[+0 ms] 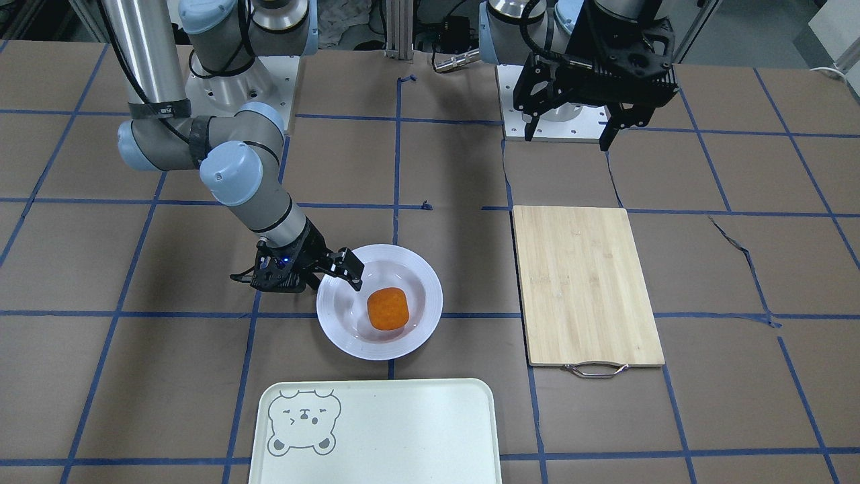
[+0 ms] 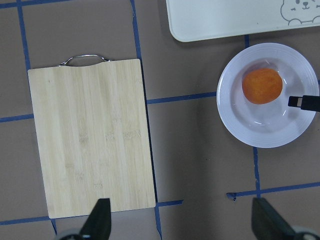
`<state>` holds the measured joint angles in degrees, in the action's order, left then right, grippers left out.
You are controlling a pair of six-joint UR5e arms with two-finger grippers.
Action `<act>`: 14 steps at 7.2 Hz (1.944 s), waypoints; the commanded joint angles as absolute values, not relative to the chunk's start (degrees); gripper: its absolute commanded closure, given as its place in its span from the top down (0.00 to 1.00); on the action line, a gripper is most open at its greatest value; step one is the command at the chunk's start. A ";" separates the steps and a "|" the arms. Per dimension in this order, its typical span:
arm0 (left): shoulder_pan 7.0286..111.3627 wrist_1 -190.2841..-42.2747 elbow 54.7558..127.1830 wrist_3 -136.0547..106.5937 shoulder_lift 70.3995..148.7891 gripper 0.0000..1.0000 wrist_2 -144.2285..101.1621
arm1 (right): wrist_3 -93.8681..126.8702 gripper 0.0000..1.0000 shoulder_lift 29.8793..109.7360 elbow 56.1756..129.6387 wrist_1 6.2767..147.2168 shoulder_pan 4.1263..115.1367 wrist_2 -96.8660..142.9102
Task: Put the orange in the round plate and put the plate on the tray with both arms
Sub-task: 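Grip the rim of the white plate nearest the right gripper, then slide the plate with the orange onto the bear tray with the right gripper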
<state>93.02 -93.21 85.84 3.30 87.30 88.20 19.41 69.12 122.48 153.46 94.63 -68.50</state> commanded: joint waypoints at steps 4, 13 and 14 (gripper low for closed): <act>92.72 -93.43 85.87 3.43 87.45 1.00 87.98 | 20.56 0.73 67.15 122.87 153.63 94.66 -66.27; 92.46 -93.52 85.87 3.52 87.36 1.00 88.15 | 23.82 0.07 70.13 120.50 154.52 94.66 -67.24; 92.46 -93.43 85.78 3.52 87.36 1.00 88.15 | 26.25 0.07 70.22 120.41 154.51 94.05 -66.71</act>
